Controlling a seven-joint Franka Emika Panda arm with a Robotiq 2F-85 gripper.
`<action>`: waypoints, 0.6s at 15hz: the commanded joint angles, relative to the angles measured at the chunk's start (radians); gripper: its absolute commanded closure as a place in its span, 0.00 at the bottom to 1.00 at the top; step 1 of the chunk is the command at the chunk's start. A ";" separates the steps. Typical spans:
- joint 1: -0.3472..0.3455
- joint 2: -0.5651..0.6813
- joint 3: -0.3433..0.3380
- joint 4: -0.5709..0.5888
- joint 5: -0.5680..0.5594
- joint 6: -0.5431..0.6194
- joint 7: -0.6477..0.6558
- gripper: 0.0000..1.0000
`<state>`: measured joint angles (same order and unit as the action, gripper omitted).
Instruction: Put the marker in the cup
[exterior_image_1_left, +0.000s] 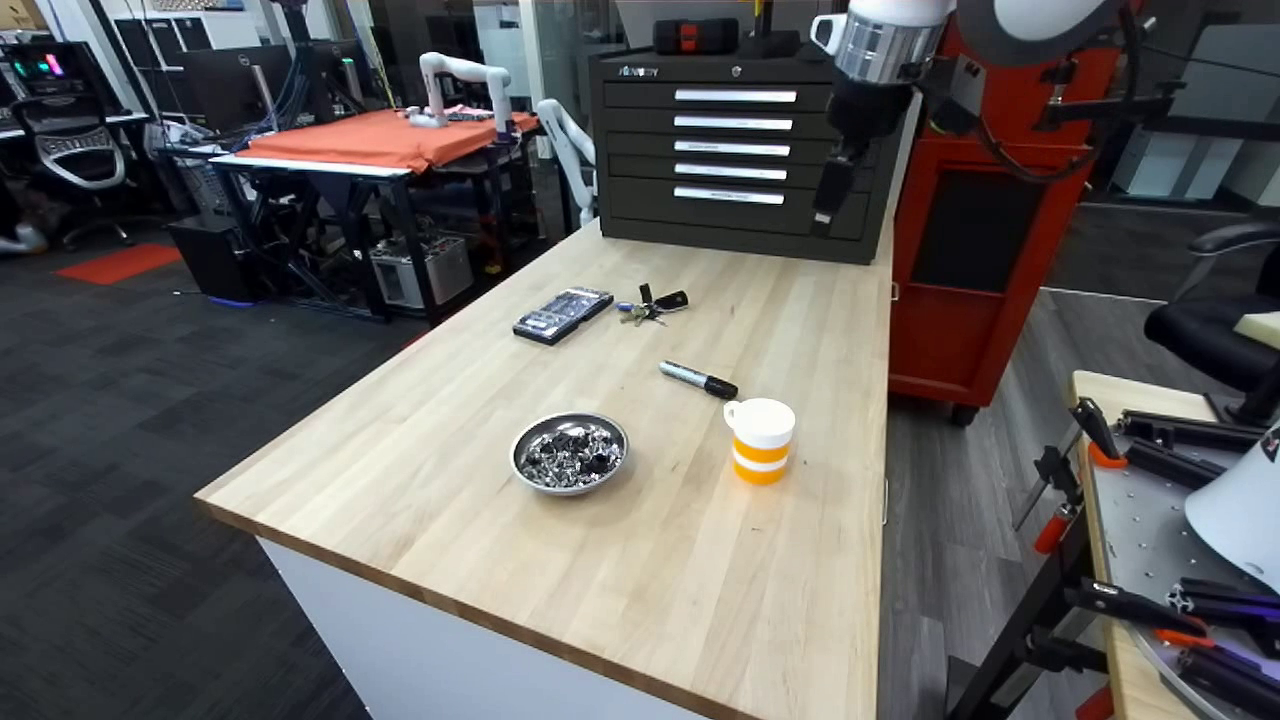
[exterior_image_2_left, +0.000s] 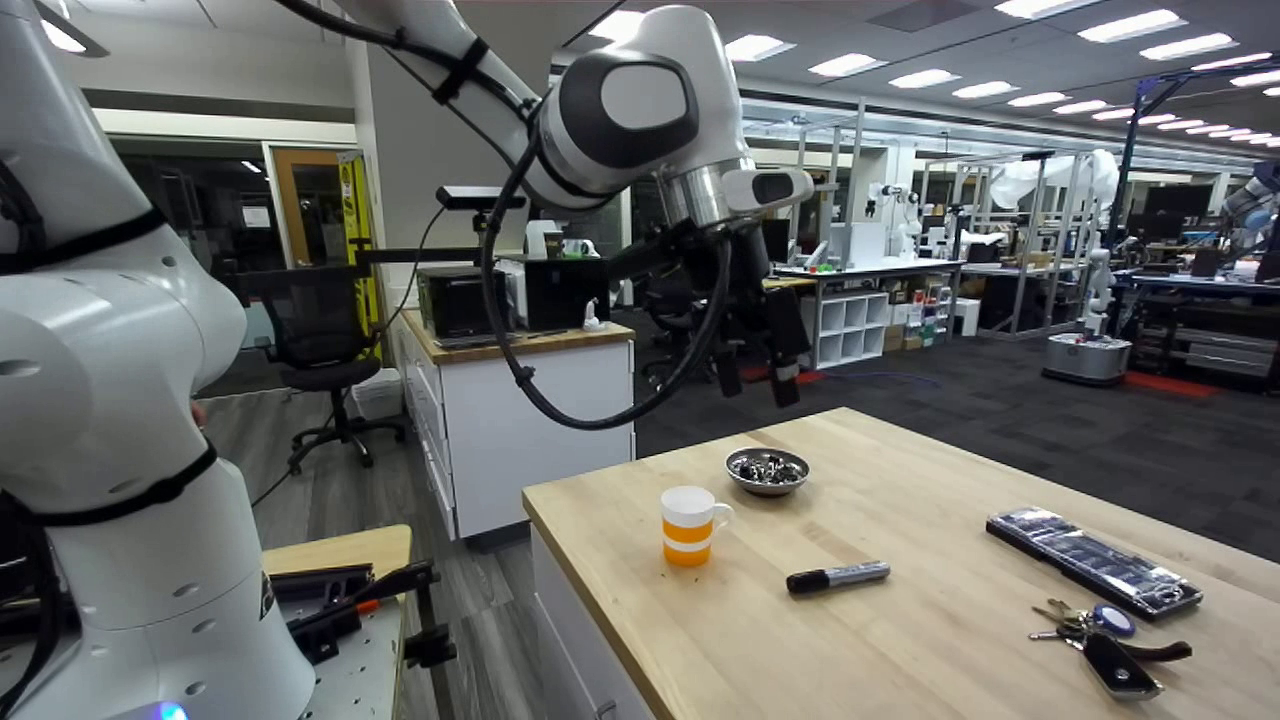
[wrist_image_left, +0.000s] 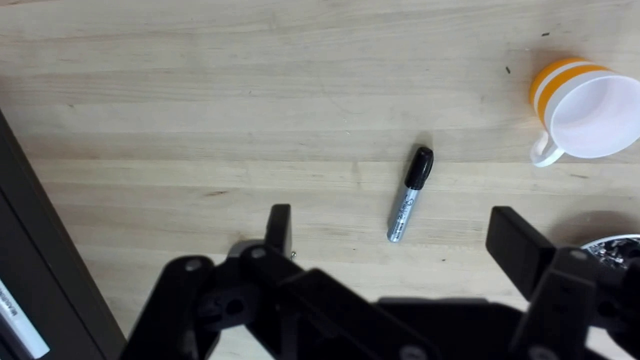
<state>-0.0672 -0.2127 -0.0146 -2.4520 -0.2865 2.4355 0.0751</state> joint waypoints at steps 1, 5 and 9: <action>-0.020 0.135 0.018 0.070 -0.036 0.069 0.145 0.00; 0.009 0.248 0.012 0.139 -0.029 0.109 0.250 0.00; 0.038 0.336 0.001 0.193 0.014 0.141 0.277 0.00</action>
<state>-0.0530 0.0552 -0.0041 -2.3123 -0.2915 2.5488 0.3095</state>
